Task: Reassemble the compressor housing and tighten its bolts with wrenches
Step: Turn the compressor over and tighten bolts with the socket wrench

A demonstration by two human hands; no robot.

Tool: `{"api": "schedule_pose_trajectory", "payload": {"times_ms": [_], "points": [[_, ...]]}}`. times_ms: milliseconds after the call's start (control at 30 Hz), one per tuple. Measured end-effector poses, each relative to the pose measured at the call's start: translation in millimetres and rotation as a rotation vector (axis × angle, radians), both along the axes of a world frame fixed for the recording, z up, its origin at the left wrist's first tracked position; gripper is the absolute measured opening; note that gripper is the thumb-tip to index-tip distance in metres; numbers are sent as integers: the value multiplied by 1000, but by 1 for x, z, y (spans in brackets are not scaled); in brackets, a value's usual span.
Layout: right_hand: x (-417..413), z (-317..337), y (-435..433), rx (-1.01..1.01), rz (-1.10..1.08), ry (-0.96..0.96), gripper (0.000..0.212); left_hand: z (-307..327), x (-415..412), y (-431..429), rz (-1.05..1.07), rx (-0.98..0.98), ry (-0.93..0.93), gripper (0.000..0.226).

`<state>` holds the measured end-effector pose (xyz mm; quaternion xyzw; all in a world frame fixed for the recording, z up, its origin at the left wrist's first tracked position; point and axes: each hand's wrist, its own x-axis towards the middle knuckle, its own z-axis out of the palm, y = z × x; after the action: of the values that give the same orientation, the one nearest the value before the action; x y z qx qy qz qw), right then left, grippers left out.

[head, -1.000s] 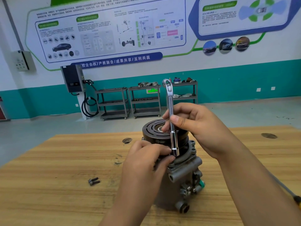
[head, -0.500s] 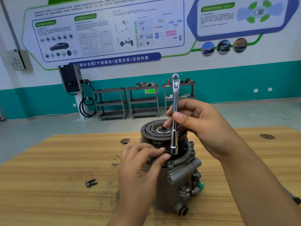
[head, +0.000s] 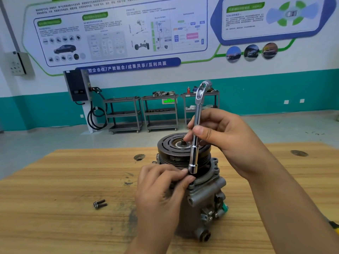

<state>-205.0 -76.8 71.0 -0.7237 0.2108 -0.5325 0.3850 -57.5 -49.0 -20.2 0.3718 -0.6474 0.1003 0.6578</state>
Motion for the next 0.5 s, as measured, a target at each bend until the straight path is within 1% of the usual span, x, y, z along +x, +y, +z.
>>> {"api": "schedule_pose_trajectory", "payload": {"times_ms": [67, 200, 300, 400, 500], "points": [[0, 0, 0, -11, -3, 10, 20, 0, -1, 1, -14, 33, 11, 13], [-1, 1, 1, -22, -2, 7, 19, -2, -6, 7, -17, 106, 132, 31], [-1, 2, 2, -33, -4, 1, 17, -3, -9, 10, -25, 170, 179, 29], [0, 2, 5, -36, -7, 8, 16, -5, -12, 11, -2, 229, 256, 37], [2, 3, 6, -41, -22, 44, 9, -5, -13, 12, -35, 268, 325, 43]]}}
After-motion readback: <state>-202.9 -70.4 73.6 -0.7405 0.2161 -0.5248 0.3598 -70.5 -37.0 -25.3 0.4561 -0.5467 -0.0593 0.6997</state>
